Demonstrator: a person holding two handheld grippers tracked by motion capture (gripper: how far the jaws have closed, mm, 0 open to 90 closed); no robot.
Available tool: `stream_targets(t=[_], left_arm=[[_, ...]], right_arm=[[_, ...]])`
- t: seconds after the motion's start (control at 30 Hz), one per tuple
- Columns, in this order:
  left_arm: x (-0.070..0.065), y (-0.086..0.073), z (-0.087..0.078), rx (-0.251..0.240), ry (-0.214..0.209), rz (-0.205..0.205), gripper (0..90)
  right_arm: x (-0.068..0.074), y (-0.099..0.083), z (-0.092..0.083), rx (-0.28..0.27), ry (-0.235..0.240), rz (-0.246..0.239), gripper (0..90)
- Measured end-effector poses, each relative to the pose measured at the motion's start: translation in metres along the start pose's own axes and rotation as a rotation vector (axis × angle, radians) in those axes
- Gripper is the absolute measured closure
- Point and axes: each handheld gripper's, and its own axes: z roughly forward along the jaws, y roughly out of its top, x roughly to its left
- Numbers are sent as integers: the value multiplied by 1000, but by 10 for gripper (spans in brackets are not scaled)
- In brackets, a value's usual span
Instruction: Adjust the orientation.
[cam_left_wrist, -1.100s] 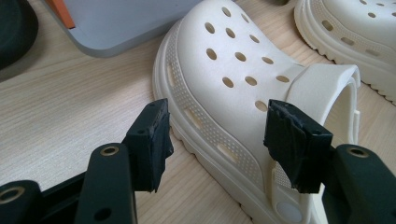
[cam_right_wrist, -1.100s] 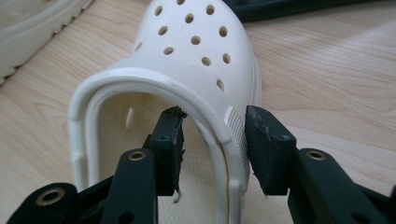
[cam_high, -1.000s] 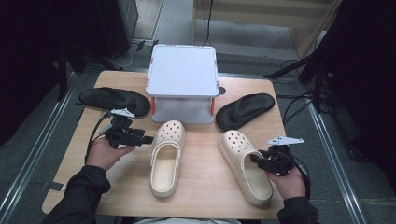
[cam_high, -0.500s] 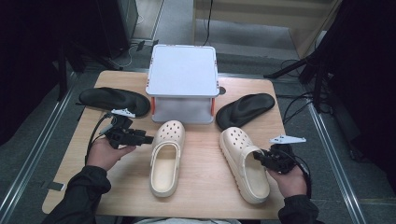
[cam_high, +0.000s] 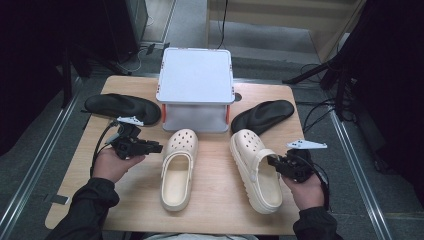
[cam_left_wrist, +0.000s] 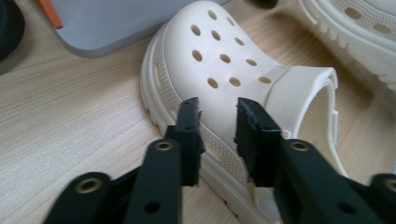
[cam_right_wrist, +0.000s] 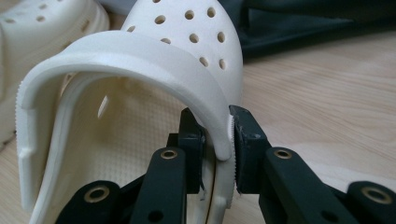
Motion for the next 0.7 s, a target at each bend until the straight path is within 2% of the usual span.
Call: stream_targets(t=[0.2, 0.33, 0.47, 0.63, 0.7], left_arm=[[0, -1, -3, -16, -7, 22, 891], [-2, -1, -1, -10, -8, 47, 900], [-3, -1, 5, 23, 1, 74, 900], [-3, -1, 8, 11, -9, 70, 900], [-4, -2, 12, 16, -15, 81, 900]], right_arm=[[20, 11, 10, 22, 16, 5, 773], [32, 15, 18, 38, 14, -7, 773], [44, 20, 26, 55, 10, -1, 772], [56, 26, 41, 72, 7, -5, 772], [60, 27, 47, 81, -3, -13, 771]])
